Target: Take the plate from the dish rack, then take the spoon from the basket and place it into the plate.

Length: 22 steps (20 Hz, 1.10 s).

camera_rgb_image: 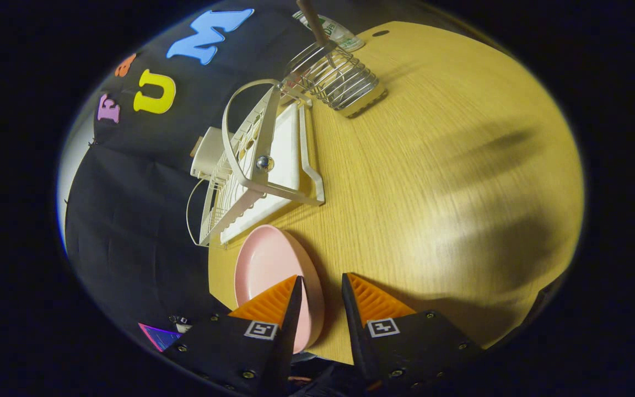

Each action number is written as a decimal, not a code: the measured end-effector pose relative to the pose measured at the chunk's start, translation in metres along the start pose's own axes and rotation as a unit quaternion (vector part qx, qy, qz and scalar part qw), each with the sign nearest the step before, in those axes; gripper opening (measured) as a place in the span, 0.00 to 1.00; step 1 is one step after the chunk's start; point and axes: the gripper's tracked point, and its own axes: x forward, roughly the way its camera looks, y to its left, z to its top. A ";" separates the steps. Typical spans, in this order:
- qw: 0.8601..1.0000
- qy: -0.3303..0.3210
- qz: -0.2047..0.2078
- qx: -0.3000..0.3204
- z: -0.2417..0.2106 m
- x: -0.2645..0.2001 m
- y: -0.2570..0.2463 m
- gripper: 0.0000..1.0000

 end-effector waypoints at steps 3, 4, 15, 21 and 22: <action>1.000 -0.019 0.004 -0.015 0.010 -0.014 0.004 0.45; 0.999 -0.028 0.006 -0.021 0.014 -0.019 0.007 0.45; 0.956 -0.260 -0.076 -0.110 0.148 -0.090 0.031 0.44; 0.919 -0.357 -0.121 -0.117 0.220 -0.116 0.036 0.45; 0.915 -0.365 -0.126 -0.117 0.232 -0.114 0.034 0.44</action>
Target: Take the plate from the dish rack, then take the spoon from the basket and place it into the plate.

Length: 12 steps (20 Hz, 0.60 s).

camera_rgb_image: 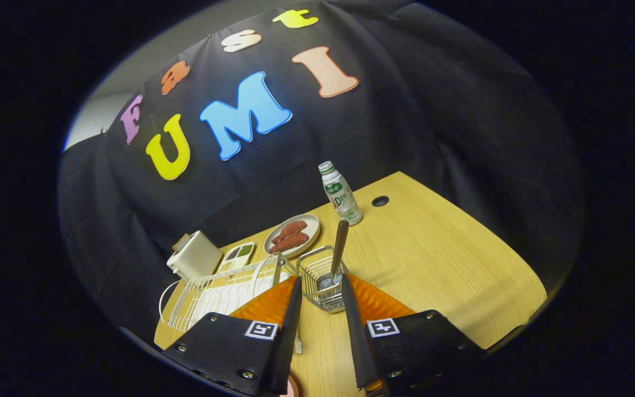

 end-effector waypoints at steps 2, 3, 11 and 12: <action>1.000 -0.007 -0.008 0.005 0.007 0.017 -0.005 0.44; 1.000 -0.010 -0.013 0.008 0.010 0.024 -0.009 0.45; 0.999 0.004 -0.031 0.035 0.006 0.081 -0.025 0.44; 0.999 0.005 -0.032 0.034 0.004 0.082 -0.026 0.42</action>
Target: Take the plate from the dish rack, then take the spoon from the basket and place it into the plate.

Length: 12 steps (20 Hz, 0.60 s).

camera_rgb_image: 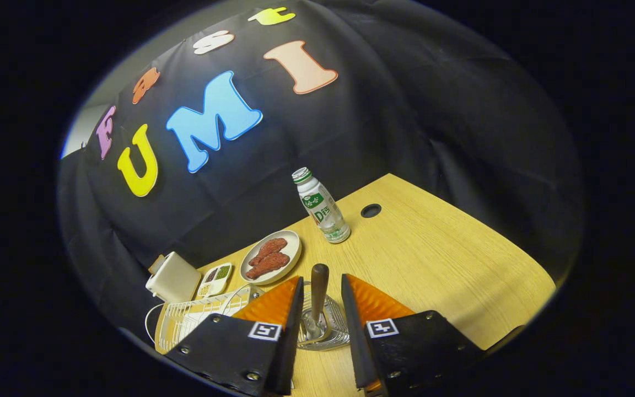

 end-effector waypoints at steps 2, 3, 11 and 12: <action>1.000 -0.008 -0.002 -0.004 0.002 0.006 0.002 0.27; 1.000 -0.007 0.001 -0.009 0.005 0.004 0.007 0.13; 0.998 -0.027 0.032 -0.049 0.020 -0.004 0.028 0.13; 0.998 -0.029 0.036 -0.049 0.024 -0.006 0.029 0.13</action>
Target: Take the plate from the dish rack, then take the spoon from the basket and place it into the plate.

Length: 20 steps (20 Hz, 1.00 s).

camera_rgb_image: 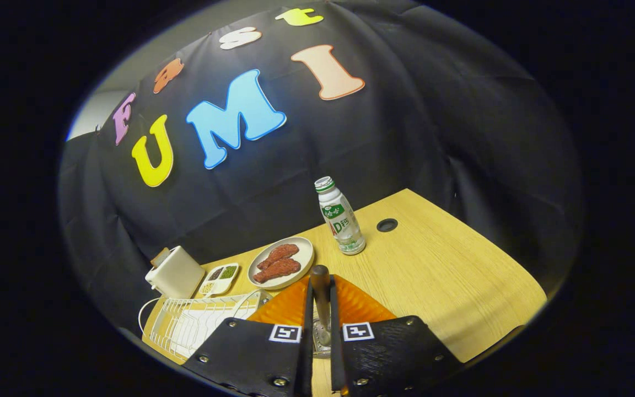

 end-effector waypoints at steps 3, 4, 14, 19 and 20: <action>1.000 -0.012 0.007 -0.001 0.014 -0.006 0.005 0.13; 1.000 -0.017 0.010 -0.001 0.020 -0.009 0.006 0.13; 0.994 -0.060 0.090 0.002 0.069 -0.076 0.065 0.13; 0.988 -0.046 0.149 -0.009 0.046 -0.108 0.113 0.13; 0.986 -0.042 0.158 -0.015 0.040 -0.114 0.122 0.13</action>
